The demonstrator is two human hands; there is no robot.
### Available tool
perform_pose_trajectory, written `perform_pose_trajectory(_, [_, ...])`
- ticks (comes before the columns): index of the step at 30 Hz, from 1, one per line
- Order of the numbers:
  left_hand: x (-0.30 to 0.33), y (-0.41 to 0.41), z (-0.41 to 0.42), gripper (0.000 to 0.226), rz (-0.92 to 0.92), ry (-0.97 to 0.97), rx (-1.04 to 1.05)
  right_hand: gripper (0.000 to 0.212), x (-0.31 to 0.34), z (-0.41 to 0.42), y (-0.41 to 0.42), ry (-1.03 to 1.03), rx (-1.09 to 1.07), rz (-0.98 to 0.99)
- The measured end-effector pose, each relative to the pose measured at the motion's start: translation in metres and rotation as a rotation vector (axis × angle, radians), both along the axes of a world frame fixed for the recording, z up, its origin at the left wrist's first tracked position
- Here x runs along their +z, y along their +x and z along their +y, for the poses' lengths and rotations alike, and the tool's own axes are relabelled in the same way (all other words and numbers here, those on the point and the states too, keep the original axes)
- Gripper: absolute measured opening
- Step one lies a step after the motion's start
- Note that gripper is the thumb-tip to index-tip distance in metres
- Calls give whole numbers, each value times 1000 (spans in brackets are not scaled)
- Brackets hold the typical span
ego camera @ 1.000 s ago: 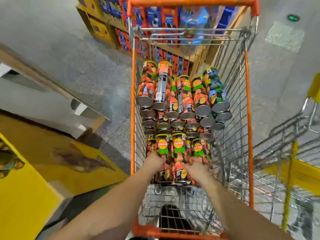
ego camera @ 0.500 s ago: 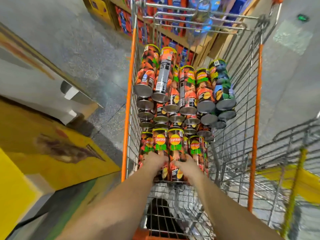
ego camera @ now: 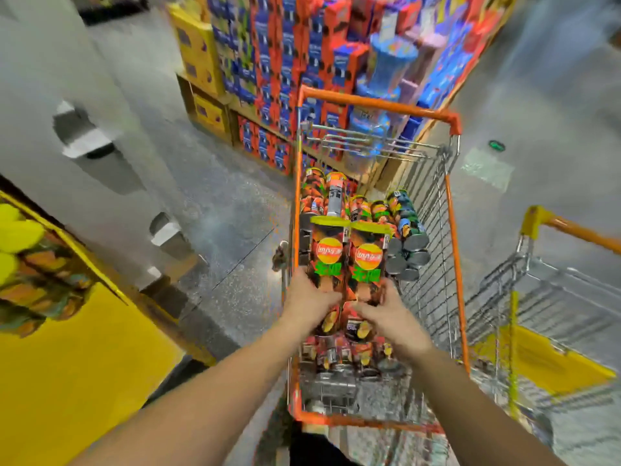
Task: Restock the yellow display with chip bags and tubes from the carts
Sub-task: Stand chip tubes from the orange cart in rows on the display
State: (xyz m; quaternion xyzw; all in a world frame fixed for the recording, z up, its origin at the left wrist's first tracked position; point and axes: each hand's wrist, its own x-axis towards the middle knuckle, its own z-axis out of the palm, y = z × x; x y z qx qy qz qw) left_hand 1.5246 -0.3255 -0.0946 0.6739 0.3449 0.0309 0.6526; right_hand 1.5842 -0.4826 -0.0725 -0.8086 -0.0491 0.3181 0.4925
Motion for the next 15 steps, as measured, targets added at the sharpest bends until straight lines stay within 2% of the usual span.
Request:
perform_pose_trajectory(4, [57,-63,51,63,-158,129,37,61,46,52,-43,69,80,-172])
perform_pose_trajectory(8, [88,-140,105,72,-320,206,118,66,65,117,-94,90,195,-299])
perform_pose_trajectory(15, [105,-271,189,66,-305,279,353,86,63,231,-188,133,480,-320])
